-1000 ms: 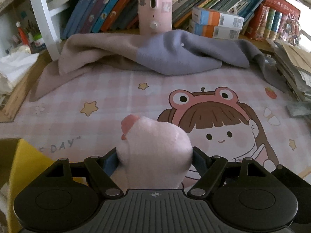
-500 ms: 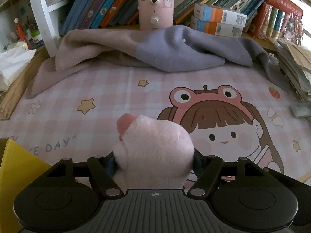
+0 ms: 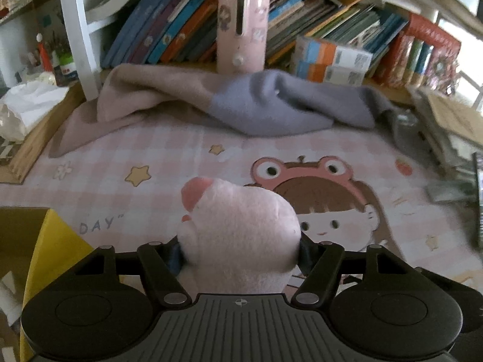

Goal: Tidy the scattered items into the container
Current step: 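Carry the plush pig with left tool while right tool carries the block to the box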

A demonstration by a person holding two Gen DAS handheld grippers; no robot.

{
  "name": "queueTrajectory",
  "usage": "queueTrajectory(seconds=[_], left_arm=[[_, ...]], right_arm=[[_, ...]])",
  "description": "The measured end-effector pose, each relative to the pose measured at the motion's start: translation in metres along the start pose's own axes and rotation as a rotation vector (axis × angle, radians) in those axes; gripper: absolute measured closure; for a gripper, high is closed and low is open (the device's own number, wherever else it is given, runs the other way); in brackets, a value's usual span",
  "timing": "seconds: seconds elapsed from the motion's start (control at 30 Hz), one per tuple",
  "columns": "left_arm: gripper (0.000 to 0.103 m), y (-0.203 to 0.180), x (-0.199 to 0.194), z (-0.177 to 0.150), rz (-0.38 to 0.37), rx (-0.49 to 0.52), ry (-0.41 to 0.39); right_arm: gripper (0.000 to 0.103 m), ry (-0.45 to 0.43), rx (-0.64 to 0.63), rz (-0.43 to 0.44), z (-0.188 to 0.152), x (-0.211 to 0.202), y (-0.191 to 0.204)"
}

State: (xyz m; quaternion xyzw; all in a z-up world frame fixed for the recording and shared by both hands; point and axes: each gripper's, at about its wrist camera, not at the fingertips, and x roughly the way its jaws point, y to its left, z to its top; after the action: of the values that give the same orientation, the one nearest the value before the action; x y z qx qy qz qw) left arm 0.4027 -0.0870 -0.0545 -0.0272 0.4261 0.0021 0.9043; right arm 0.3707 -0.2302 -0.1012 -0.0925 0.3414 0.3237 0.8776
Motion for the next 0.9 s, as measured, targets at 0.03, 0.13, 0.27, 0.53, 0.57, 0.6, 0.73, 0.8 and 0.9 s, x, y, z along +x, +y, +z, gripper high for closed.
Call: queueTrajectory(seconds=[0.03,0.13,0.27,0.53,0.57,0.6,0.73,0.8,0.9], left_arm=[[0.034,-0.003,-0.005,0.0,-0.008,0.003,-0.008],[0.034,-0.01,-0.016,-0.003,-0.02,0.021,-0.025],[0.034,-0.015,-0.03,-0.012,-0.02,0.035,-0.04],[0.034,-0.015,-0.061,-0.036,-0.042,-0.01,-0.05],[0.034,-0.015,-0.066,-0.039,-0.048,-0.016,-0.051],[0.034,-0.016,-0.071,-0.042,-0.055,-0.021,-0.052],[0.034,-0.02,-0.091,-0.051,-0.086,-0.022,-0.06],[0.034,-0.021,-0.1,-0.055,-0.107,-0.028,-0.064],[0.034,-0.021,-0.112,-0.061,-0.141,-0.039,-0.068]], right_arm=[[0.041,-0.001,0.003,-0.001,-0.001,-0.004,-0.001],[0.041,-0.007,0.014,-0.004,-0.003,-0.015,-0.003],[0.041,-0.013,0.019,-0.007,-0.006,-0.028,-0.005],[0.041,-0.025,0.016,-0.027,-0.015,-0.062,-0.01],[0.041,-0.026,0.018,-0.032,-0.016,-0.066,-0.011],[0.041,-0.027,0.022,-0.037,-0.016,-0.071,-0.013],[0.041,-0.037,0.043,-0.042,-0.018,-0.091,-0.018],[0.041,-0.042,0.052,-0.04,-0.02,-0.101,-0.019],[0.041,-0.041,0.072,-0.031,-0.024,-0.116,-0.017]])
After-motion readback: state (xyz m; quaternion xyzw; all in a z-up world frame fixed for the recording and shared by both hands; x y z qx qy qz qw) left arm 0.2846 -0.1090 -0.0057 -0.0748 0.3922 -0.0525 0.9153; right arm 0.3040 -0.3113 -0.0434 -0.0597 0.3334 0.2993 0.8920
